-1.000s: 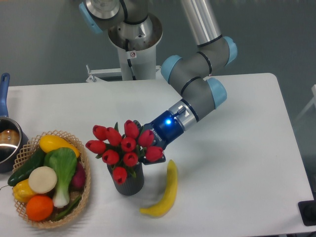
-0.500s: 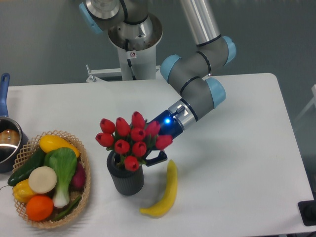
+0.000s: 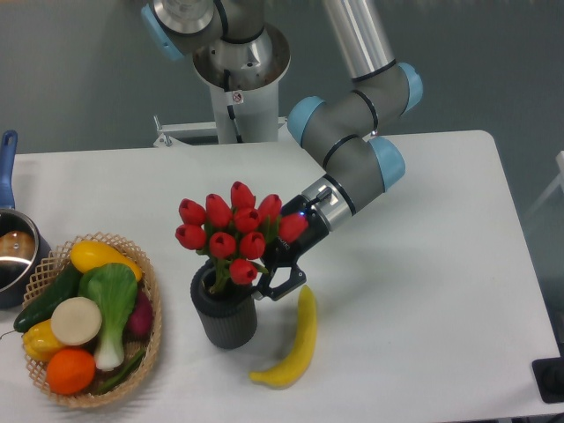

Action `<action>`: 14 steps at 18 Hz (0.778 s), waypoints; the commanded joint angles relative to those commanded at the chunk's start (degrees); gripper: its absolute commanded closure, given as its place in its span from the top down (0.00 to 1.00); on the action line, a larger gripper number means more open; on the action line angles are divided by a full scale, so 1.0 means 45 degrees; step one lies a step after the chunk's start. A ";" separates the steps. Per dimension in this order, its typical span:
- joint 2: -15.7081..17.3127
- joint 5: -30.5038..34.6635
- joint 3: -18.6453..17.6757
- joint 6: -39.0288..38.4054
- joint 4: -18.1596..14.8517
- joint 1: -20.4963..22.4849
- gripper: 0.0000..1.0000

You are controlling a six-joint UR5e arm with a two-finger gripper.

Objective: Insert the flowers into the vase
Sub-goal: 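Adjust the tulip bunch upright in the vase while holding the stems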

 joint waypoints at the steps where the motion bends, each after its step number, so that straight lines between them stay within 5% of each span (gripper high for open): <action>1: 0.0000 0.0000 0.0020 0.0039 0.0000 0.0000 0.83; 7: 0.0039 0.0330 0.0468 0.0059 0.0000 -0.0039 0.99; 14: 0.0312 0.2362 0.1192 -0.0312 -0.0039 -0.0410 1.00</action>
